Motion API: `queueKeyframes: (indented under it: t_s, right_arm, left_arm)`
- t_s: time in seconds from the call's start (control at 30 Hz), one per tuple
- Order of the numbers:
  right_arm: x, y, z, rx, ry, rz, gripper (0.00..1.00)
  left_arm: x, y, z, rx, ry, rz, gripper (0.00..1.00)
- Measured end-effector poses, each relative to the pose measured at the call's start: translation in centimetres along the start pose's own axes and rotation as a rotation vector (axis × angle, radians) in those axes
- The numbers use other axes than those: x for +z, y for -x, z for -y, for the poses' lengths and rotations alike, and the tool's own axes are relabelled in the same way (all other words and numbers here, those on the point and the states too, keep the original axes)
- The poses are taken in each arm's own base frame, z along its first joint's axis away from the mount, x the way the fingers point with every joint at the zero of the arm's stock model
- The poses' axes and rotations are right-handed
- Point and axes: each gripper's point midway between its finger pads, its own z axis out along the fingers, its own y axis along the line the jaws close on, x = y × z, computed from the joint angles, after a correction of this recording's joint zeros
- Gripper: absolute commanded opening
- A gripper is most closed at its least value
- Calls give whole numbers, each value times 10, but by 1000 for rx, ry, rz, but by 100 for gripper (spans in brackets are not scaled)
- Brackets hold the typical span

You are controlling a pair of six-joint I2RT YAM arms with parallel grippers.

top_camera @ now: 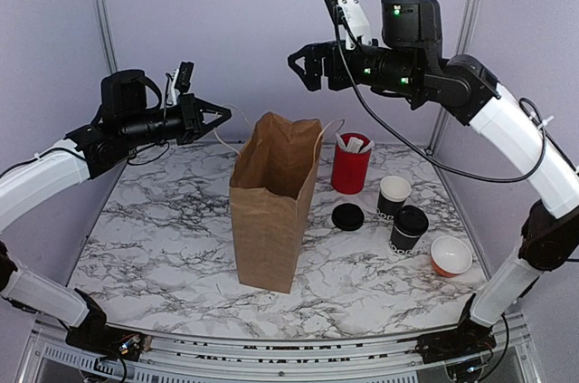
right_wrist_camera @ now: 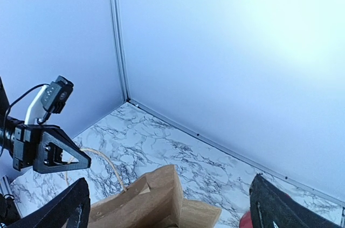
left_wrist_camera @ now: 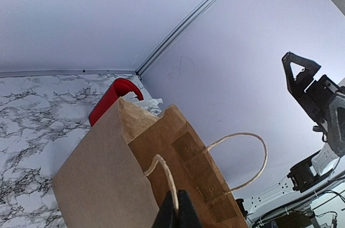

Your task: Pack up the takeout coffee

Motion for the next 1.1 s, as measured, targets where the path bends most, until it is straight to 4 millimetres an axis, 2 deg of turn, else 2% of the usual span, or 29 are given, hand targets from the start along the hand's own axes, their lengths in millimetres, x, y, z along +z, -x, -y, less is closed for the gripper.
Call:
queueKeyframes:
  t_s: [0.07, 0.27, 0.37, 0.5, 0.63, 0.8, 0.93, 1.0, 1.03, 1.1]
  right_arm:
    - [-2, -6, 12, 18, -23, -6, 100]
    - [-9, -47, 67, 67, -135, -71, 100]
    - [-16, -58, 78, 80, -160, -85, 100]
    - [-22, -64, 79, 89, -161, -84, 100]
    - [-23, -74, 80, 98, -165, -93, 100]
    - [-20, -90, 81, 99, -174, -127, 100]
    - [-20, -96, 83, 96, -188, -137, 100]
    - [-21, -96, 85, 95, -199, -136, 100]
    - [-22, -96, 86, 95, -205, -134, 100]
    - [-23, -95, 89, 96, -216, -133, 100]
  left_arm:
    - [-4, 2, 3, 3, 5, 12, 2]
    - [-20, 6, 14, 17, 17, 56, 3]
    - [-27, 5, 16, 21, 29, 74, 5]
    - [-31, 2, 12, 17, 60, 84, 12]
    - [-37, -2, 4, 12, 104, 94, 26]
    - [-49, 1, 1, 37, 156, 119, 49]
    - [-60, 4, -1, 62, 202, 140, 67]
    - [-65, 5, -3, 76, 227, 151, 81]
    - [-68, 7, -4, 78, 240, 160, 92]
    - [-73, 9, -5, 90, 260, 173, 99]
